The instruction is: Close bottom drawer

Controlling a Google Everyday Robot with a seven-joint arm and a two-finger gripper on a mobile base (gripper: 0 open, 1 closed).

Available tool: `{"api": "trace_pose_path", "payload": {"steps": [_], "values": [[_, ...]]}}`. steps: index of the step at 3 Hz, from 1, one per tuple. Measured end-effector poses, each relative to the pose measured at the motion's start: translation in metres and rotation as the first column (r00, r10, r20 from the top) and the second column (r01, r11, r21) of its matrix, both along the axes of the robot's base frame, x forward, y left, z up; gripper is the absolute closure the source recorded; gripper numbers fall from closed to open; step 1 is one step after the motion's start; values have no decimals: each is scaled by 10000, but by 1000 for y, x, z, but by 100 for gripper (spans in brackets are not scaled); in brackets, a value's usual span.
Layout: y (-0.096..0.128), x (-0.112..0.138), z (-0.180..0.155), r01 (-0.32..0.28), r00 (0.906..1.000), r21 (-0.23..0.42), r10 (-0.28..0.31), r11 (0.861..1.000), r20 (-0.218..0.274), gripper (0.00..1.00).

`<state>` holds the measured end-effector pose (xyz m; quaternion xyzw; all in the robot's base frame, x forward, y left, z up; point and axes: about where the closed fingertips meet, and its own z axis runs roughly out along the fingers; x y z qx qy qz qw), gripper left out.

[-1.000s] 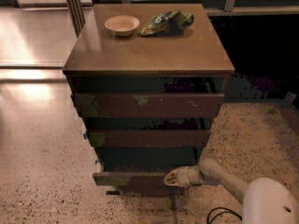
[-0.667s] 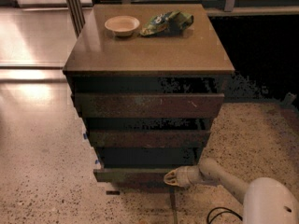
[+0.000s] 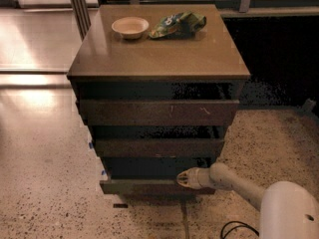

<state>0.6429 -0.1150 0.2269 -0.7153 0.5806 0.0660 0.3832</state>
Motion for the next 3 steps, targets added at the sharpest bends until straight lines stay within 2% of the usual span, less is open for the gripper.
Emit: {"api": "trace_pose_path", "payload": {"steps": [2,3], "values": [[11,-12,7,-460,9987,-48,459,9989,-222,100],[17,-21,-8,-685,9954,57,687,9976,-669,100]]}}
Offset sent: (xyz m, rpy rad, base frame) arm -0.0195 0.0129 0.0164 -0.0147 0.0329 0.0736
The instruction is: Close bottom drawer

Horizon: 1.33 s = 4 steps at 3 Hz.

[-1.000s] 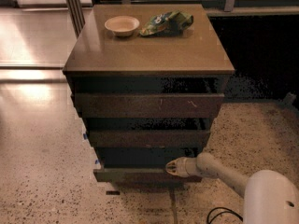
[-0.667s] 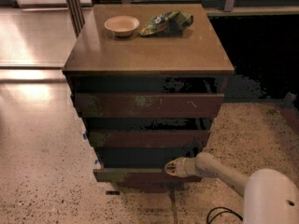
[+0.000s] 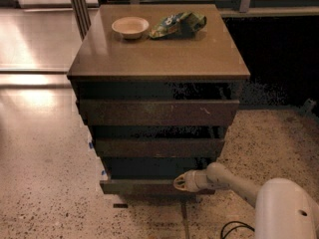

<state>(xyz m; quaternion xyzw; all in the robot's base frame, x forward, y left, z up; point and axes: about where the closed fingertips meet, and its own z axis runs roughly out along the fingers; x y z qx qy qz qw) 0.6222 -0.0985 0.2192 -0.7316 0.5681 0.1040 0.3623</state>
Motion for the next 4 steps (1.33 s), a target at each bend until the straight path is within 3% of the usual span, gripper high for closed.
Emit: {"api": "trace_pose_path", "payload": {"steps": [1,2,4], "values": [[3,-8,-8,-154,9991,-47,152,9999,-388,100],[3,-8,-3,-153,9991,-46,151,9999,-384,100],[7,-25,36,-151,9989,695,119,9975,459,100]]}}
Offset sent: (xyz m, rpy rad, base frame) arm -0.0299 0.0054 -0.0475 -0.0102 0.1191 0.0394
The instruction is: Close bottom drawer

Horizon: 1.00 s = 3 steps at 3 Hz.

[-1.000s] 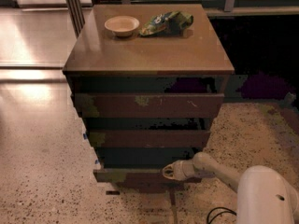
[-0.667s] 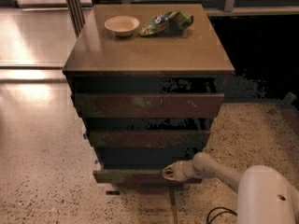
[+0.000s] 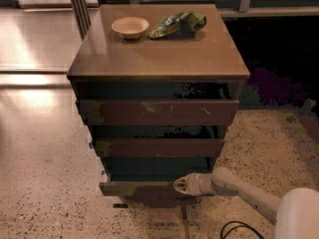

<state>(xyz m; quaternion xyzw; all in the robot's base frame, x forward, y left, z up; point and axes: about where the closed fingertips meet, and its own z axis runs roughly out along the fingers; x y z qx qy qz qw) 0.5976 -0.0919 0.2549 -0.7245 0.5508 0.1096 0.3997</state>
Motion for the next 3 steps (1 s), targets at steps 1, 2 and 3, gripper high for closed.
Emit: {"api": "trace_pose_path", "payload": {"steps": [1,2,3], "values": [[5,-6,-4,-246,9993,199,252,9995,-264,100],[16,-18,-35,-617,9929,453,659,9971,-991,100],[20,-22,-53,-832,9859,565,904,9949,-1411,100]]}}
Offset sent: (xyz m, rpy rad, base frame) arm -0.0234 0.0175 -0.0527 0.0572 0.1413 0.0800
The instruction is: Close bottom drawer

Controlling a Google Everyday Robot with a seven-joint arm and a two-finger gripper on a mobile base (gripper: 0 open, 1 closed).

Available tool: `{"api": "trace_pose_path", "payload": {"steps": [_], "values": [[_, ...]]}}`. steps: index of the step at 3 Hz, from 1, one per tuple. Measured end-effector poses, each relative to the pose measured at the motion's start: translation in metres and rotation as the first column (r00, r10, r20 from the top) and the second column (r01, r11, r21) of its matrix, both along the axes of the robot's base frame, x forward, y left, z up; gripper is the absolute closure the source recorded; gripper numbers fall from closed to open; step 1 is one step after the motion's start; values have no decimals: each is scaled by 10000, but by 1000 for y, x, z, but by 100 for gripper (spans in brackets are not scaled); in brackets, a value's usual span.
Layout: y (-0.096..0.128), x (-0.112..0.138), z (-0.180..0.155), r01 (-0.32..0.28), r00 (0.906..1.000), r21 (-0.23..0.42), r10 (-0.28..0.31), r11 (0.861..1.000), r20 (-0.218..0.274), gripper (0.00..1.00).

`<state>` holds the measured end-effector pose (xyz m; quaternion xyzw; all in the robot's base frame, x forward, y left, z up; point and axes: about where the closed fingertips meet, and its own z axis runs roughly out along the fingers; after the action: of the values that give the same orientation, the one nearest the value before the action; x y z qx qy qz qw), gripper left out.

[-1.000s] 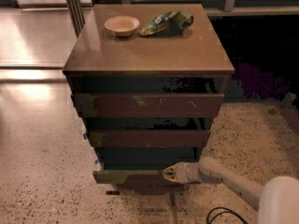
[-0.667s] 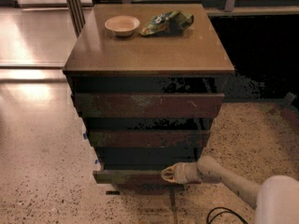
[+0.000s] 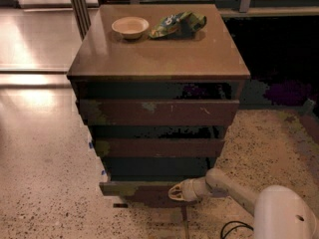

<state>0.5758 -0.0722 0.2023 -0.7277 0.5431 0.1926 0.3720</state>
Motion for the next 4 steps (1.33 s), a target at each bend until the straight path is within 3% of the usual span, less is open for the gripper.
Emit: {"api": "trace_pose_path", "payload": {"steps": [1,2,3,4], "values": [[-2,7,-24,-104,9999,-354,106,9993,41,100],[-3,15,-32,-213,9988,-701,243,9973,415,100],[-10,34,-30,195,9928,-1192,-51,9927,1196,100],[-28,65,-18,939,9667,-2059,-398,9741,2526,100]]}}
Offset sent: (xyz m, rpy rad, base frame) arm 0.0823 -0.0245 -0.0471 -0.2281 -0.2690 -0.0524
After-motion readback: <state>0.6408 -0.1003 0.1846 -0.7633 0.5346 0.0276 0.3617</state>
